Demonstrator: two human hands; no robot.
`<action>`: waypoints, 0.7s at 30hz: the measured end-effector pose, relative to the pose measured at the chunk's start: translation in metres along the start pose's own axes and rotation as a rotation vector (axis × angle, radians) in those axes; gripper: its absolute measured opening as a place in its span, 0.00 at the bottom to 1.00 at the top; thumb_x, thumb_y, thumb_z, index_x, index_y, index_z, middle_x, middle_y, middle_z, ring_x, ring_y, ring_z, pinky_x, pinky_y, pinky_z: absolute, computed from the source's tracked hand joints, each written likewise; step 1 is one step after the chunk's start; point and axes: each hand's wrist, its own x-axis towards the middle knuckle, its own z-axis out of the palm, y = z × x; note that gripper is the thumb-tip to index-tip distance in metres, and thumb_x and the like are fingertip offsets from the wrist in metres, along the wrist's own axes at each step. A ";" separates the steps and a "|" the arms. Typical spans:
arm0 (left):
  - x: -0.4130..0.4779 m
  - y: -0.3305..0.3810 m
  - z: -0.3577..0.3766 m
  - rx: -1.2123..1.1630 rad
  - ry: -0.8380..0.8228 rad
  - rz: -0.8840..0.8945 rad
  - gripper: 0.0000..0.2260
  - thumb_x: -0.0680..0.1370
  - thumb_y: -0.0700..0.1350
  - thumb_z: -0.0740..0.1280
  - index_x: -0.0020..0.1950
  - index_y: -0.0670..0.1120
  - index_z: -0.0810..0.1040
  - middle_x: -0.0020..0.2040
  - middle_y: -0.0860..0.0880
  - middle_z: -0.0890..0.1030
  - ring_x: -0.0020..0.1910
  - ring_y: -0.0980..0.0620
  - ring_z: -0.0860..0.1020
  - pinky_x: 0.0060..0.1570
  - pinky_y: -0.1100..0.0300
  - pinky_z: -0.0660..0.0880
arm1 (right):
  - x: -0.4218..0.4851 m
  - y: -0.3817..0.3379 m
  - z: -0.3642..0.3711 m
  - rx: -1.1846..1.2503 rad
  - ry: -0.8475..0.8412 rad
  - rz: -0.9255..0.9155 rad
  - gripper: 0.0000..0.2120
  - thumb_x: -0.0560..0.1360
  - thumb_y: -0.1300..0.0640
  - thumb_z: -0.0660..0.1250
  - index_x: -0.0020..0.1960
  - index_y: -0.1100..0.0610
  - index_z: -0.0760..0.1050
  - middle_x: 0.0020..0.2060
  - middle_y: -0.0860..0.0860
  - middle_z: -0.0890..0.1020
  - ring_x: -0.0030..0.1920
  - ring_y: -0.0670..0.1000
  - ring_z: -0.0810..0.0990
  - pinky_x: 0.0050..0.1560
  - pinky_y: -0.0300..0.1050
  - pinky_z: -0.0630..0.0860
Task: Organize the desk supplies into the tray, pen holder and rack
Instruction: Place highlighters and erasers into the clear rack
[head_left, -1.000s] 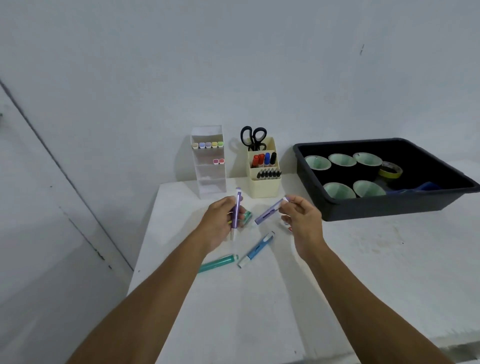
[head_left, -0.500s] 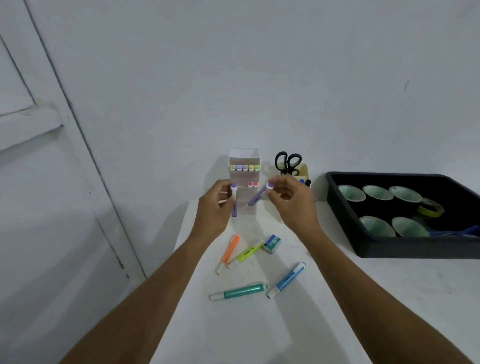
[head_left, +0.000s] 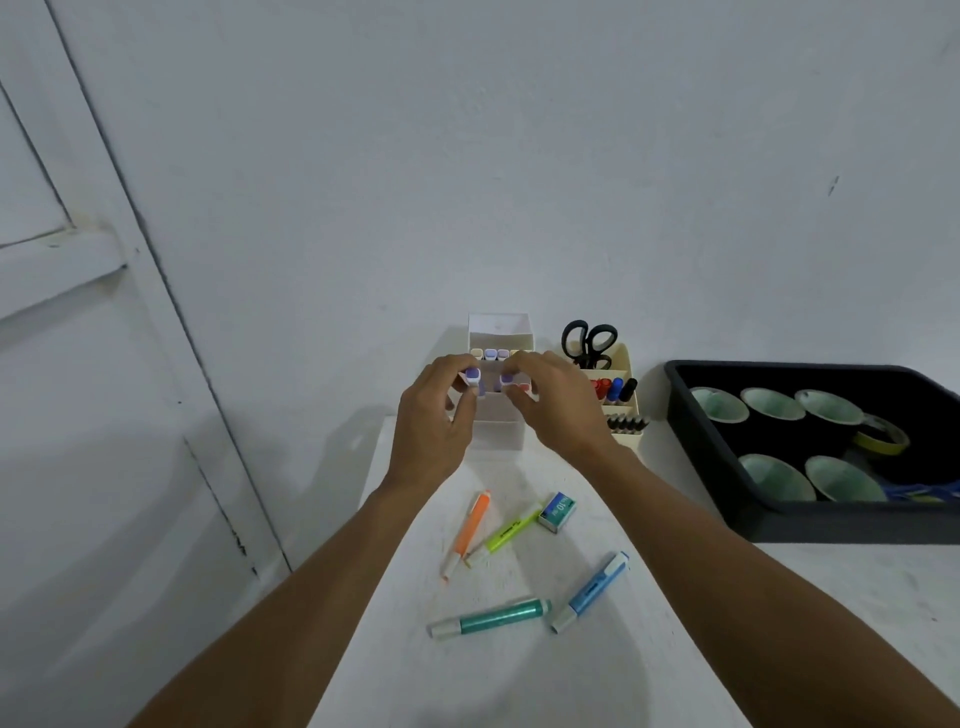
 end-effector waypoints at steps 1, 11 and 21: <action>-0.001 -0.002 0.001 0.003 0.000 -0.008 0.09 0.77 0.37 0.67 0.57 0.44 0.76 0.51 0.48 0.82 0.45 0.52 0.77 0.43 0.69 0.73 | 0.001 0.002 0.003 -0.019 -0.004 0.003 0.05 0.76 0.57 0.68 0.52 0.53 0.79 0.48 0.49 0.83 0.43 0.47 0.75 0.38 0.40 0.67; 0.000 -0.009 -0.001 0.062 0.030 -0.011 0.09 0.77 0.38 0.69 0.57 0.44 0.77 0.51 0.48 0.82 0.44 0.54 0.78 0.46 0.60 0.80 | 0.002 0.019 0.036 -0.179 -0.013 0.007 0.06 0.78 0.57 0.65 0.52 0.53 0.80 0.46 0.51 0.85 0.41 0.54 0.81 0.35 0.43 0.75; 0.005 -0.006 0.012 0.135 -0.013 0.067 0.13 0.78 0.41 0.68 0.62 0.43 0.77 0.53 0.45 0.83 0.47 0.48 0.82 0.50 0.57 0.79 | -0.021 0.028 0.026 0.160 0.199 0.068 0.18 0.75 0.71 0.59 0.57 0.56 0.79 0.54 0.51 0.82 0.50 0.48 0.80 0.50 0.37 0.77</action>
